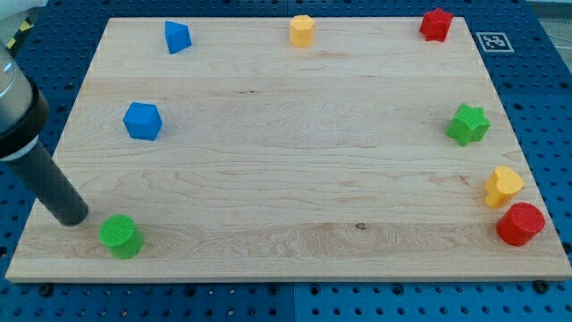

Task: Move the green circle to the center

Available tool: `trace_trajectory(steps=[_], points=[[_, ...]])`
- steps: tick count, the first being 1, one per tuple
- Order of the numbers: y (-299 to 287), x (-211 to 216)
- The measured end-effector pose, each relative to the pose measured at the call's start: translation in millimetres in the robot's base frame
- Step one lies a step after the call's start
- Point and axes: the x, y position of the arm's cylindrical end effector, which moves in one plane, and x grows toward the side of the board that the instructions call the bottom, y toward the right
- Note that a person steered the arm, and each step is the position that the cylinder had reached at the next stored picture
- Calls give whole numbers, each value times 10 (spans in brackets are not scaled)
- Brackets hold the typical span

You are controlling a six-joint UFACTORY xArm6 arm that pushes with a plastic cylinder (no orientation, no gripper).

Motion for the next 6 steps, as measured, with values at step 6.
trace_trajectory(steps=[6], points=[[625, 481]])
